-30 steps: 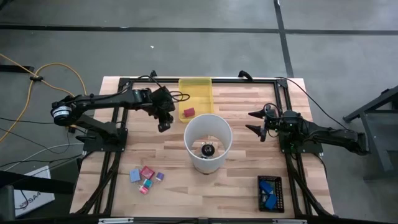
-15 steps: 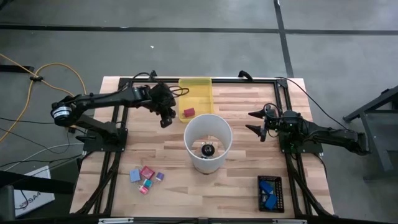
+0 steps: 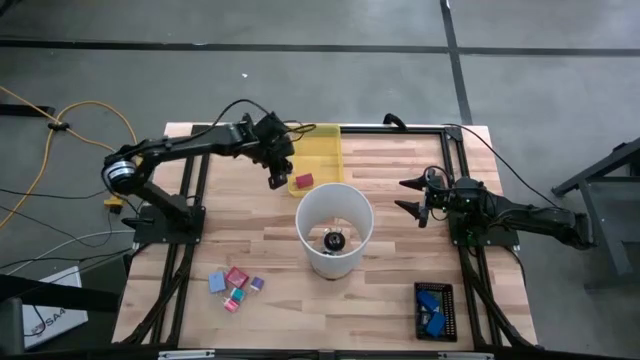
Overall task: Pick & Place Office items
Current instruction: Put the white charger adapter into the yellow bin
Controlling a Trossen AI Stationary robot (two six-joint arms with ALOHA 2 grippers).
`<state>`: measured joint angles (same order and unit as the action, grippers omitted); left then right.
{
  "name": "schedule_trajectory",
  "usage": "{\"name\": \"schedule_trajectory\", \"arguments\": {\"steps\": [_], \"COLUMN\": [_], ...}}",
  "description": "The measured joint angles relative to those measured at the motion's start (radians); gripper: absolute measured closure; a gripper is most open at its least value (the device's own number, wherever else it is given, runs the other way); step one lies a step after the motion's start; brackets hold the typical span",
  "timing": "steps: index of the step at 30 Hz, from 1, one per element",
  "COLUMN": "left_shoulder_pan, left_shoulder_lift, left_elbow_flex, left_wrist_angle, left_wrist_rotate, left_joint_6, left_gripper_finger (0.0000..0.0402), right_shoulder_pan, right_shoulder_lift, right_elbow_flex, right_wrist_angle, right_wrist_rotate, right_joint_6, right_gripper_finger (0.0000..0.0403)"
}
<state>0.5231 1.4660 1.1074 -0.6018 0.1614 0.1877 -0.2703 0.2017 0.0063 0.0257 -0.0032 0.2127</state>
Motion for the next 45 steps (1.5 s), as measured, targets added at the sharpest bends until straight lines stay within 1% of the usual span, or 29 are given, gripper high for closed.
{"name": "schedule_trajectory", "arguments": {"steps": [9,17,27,39,45], "left_shoulder_pan": [0.063,0.101,0.118,0.118,0.121], "left_shoulder_lift": [0.161,0.254,0.273,0.391,0.429], "left_elbow_flex": [0.13,0.209,0.217,0.218,0.217], "left_wrist_angle": [-0.008,-0.019,-0.017,0.066,0.076], "left_wrist_rotate": [0.037,0.047,0.047,0.056,0.06], "left_joint_6": [0.088,0.144,0.182,0.181,0.178], "left_gripper_finger": [0.027,0.027,0.027,0.027,0.027], "right_shoulder_pan": [0.0,0.0,0.0,0.0,0.0], "right_shoulder_lift": [0.0,0.0,0.0,0.0,0.0], "right_elbow_flex": [0.0,0.0,0.0,0.0,0.0], "right_wrist_angle": [0.0,0.0,0.0,0.0,0.0], "right_wrist_rotate": [0.0,0.0,0.0,0.0,0.0], "right_joint_6": [0.0,0.0,0.0,0.0,0.0], "right_gripper_finger": [0.0078,0.0078,0.0078,0.0078,0.0078]}}
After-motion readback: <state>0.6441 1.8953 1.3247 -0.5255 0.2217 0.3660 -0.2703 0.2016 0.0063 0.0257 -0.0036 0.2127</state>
